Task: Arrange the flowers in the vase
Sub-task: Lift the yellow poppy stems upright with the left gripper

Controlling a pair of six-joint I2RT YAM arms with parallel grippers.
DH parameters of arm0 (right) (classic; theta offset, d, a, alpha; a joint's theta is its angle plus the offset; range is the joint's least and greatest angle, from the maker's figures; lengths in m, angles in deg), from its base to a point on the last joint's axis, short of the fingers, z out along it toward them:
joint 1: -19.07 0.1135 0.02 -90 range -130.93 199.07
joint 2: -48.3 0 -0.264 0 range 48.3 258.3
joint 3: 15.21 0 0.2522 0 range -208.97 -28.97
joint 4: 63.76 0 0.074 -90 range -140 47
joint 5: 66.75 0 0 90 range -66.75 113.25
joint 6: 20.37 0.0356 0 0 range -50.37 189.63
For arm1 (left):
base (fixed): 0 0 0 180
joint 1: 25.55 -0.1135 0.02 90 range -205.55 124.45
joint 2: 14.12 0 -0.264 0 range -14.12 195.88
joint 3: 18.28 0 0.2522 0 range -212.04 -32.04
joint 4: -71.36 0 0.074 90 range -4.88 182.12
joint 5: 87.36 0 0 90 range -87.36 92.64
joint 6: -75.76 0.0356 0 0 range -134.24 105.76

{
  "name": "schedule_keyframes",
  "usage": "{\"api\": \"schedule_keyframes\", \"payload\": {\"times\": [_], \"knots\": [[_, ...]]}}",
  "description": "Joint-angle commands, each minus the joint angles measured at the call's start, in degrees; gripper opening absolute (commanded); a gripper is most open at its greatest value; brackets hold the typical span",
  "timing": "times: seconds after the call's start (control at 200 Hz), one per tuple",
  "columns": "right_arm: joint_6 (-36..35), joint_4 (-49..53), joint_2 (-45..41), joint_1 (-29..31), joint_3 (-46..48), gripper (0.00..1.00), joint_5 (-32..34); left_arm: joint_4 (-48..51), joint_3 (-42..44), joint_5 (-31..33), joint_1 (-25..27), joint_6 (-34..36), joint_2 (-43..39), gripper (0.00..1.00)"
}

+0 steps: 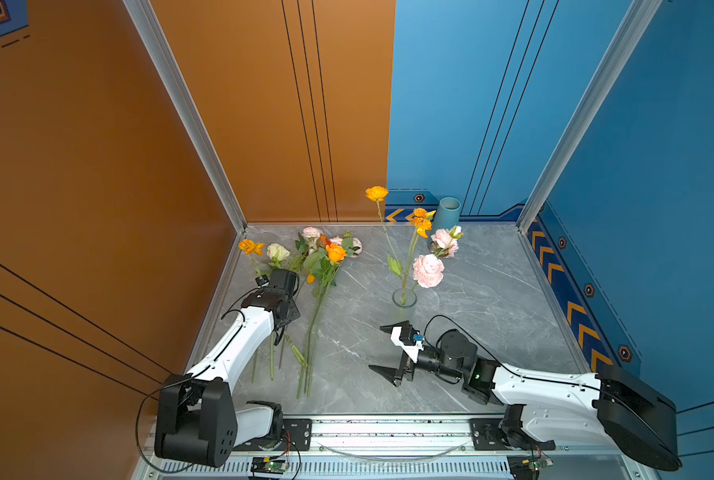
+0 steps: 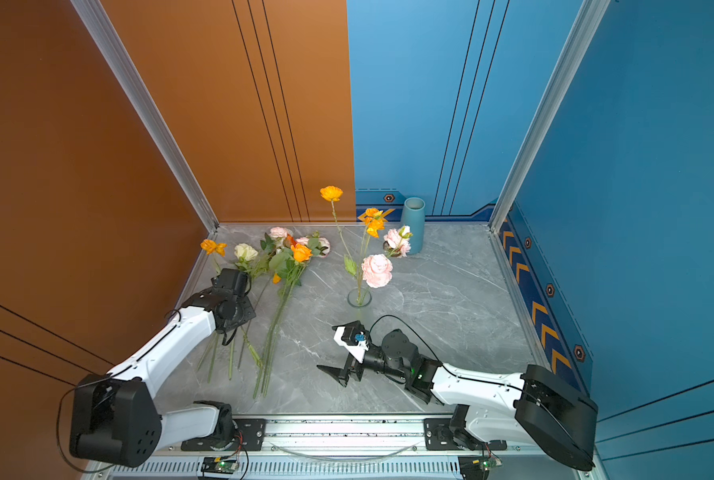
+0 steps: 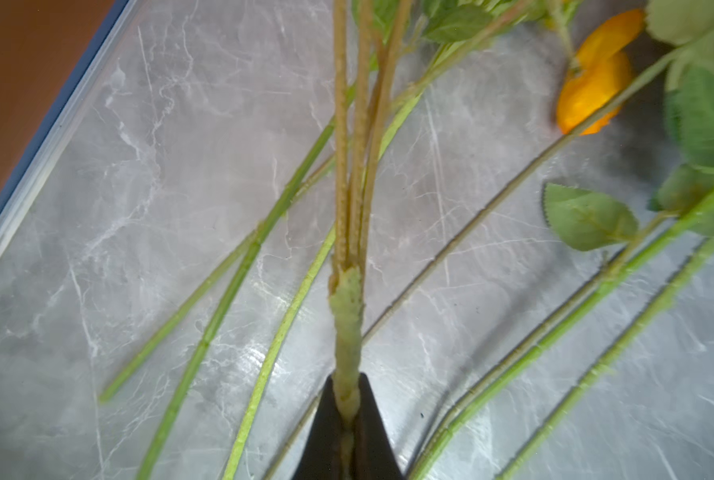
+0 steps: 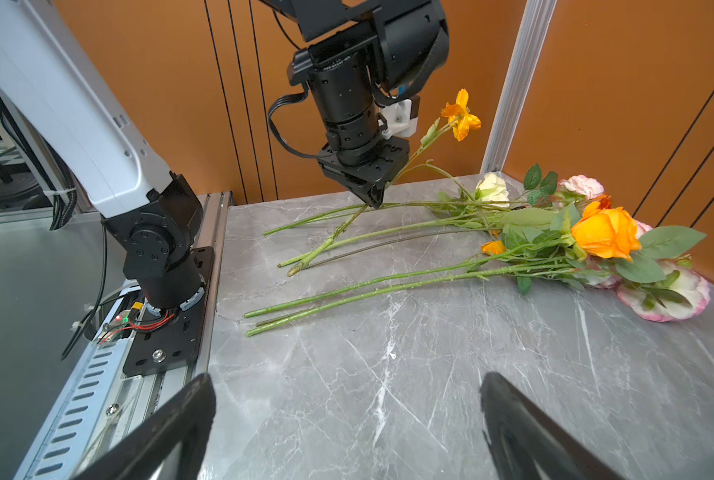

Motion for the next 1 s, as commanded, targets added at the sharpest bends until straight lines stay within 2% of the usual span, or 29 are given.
{"api": "schedule_keyframes", "payload": {"times": [0.0,0.06,0.245,0.501,0.676,0.891,0.996], "knots": [[1.6,-1.94,-1.47,-0.63,0.17,1.0,-1.33,1.88,-2.08,-6.75,-0.94,3.14,-0.06,0.0],[1.58,-1.85,-1.78,-0.72,0.35,1.0,-1.31,1.9,-2.91,-9.79,-1.01,5.02,0.26,0.0],[1.56,-1.85,-1.83,-1.06,0.43,1.0,-1.33,1.78,-4.55,-11.64,0.41,9.13,-2.61,0.0],[2.15,-2.29,-1.84,-1.33,0.45,1.0,-1.69,3.2,-7.66,-12.65,0.32,10.01,-14.24,0.0],[2.37,-2.57,-1.65,-1.44,0.45,1.0,-1.84,7.39,-13.38,-12.77,-0.01,11.89,-14.15,0.0],[2.5,-2.78,-1.66,-1.65,0.58,1.0,-1.88,7.49,-16.43,-6.88,0.01,13.68,-15.45,0.0],[2.59,-2.9,-1.64,-1.64,0.62,1.0,-1.86,7.13,-16.69,-9.36,0.16,14.06,-15.56,0.0]]}}
